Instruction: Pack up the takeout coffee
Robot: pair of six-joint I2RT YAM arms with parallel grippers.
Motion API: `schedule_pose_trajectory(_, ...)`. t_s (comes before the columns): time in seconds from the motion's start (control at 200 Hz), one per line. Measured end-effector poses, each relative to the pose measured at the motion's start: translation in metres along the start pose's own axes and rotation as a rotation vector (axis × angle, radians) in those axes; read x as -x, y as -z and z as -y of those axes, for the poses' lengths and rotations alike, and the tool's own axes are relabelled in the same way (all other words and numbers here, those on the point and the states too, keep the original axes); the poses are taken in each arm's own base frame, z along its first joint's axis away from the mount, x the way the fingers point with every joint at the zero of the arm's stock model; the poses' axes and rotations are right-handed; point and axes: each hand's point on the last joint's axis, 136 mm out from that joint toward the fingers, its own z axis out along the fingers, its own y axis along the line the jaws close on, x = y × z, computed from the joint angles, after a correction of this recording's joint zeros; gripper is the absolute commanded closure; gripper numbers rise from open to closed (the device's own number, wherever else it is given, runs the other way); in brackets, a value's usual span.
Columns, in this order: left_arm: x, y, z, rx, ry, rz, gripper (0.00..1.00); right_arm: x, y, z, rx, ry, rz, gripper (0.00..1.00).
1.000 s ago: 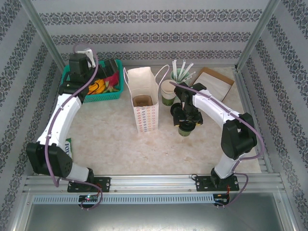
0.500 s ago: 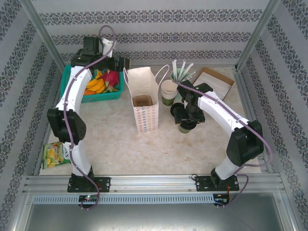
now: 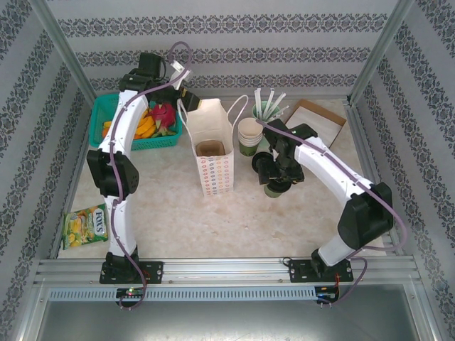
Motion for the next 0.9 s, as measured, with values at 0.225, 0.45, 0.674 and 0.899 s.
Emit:
schedule_pose_trajectory(0.225,-0.001,-0.002,0.005,-0.012,0.016,-0.008,0.84,-0.018,0.028,-0.002,0.037,0.016,0.027,0.34)
schedule_pose_trajectory(0.45,-0.009,0.002,0.015,-0.003,0.170,-0.019,1.00,-0.020,0.067,-0.003,0.070,0.023,0.079,0.33)
schedule_pose_trajectory(0.674,-0.006,0.003,0.053,0.045,0.221,-0.042,1.00,-0.018,0.105,-0.004,0.085,0.058,0.127,0.34)
schedule_pose_trajectory(0.899,-0.015,0.013,0.071,0.092,0.226,-0.074,0.99,-0.018,0.146,-0.004,0.102,0.080,0.185,0.35)
